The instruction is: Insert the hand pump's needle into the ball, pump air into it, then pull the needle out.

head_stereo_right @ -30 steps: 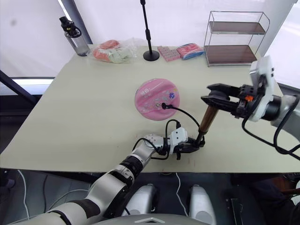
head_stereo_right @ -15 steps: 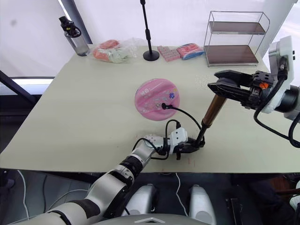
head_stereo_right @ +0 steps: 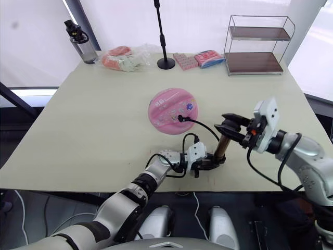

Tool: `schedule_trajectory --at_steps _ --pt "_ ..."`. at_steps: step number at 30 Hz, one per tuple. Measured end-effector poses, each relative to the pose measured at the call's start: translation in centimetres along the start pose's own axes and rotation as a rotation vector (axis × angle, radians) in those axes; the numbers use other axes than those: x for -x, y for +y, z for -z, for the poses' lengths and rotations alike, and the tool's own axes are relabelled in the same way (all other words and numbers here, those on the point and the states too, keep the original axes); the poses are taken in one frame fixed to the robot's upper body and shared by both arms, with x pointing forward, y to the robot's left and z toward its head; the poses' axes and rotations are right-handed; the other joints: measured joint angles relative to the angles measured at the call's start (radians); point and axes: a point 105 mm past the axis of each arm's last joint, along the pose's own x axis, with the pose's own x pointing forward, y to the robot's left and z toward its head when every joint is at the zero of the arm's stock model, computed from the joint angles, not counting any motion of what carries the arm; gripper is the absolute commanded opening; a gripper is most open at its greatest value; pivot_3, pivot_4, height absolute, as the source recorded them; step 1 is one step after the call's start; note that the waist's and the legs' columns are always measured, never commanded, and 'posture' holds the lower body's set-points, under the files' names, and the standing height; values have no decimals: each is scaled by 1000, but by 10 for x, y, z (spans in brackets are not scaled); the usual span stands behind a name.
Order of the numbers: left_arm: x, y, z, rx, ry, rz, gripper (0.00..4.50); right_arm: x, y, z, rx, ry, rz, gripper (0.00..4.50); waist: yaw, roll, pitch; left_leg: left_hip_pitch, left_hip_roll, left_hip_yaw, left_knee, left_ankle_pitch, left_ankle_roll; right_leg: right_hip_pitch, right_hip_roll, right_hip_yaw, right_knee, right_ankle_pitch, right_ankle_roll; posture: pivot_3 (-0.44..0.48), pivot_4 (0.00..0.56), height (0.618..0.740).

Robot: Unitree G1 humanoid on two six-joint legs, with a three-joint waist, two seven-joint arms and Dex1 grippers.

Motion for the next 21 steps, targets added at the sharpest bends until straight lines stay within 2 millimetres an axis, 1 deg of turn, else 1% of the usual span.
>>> schedule_trajectory --at_steps 1,2,6,9,12,13,15,19,21 --pt "0 0 0 0 0 0 1068 0 -1 6 -4 12 9 1833 0 0 0 0 0 0 0 0 0 0 0 0 0 0 0 0 150 731" --pt "0 0 0 0 0 0 1068 -2 0 8 0 7 8 1833 0 0 0 0 0 0 0 0 0 0 0 0 0 0 0 0 150 731" --pt "0 0 1 1 2 -1 1068 -4 1 8 29 -17 9 1833 0 0 -1 1 1 0 0 0 0 0 0 0 0 0 0 0 150 731" --pt "0 0 0 -1 0 1 1068 1 0 1 19 -23 -3 1833 1 0 0 0 1 0 0 0 0 0 0 0 0 0 0 0 150 731" --pt "0 0 -2 -5 -8 4 1068 8 -3 -8 -13 13 -26 1833 1 2 3 -2 0 0 0 0 0 -1 0 0 0 0 0 0 150 731" --pt "-1 0 -3 -6 -10 5 1068 9 -4 -13 -14 12 -28 1833 3 3 4 -3 0 0 0 0 0 -2 0 0 0 0 0 0 150 731" --pt "-1 -1 -4 -8 -15 8 1068 13 -6 -34 -12 -4 -46 1833 3 6 7 -4 -1 0 0 0 0 -2 -1 0 0 0 0 0 150 731" --pt "-2 -1 -5 -9 -16 11 1068 23 -4 -76 30 -49 -80 1833 3 5 8 -4 -1 0 0 0 0 -2 -1 0 0 0 0 0 150 731" --pt "-2 -1 -5 -9 -16 10 1068 25 -4 -83 31 -53 -84 1833 3 6 8 -4 -1 0 0 0 0 -2 -1 0 0 0 0 0 150 731"
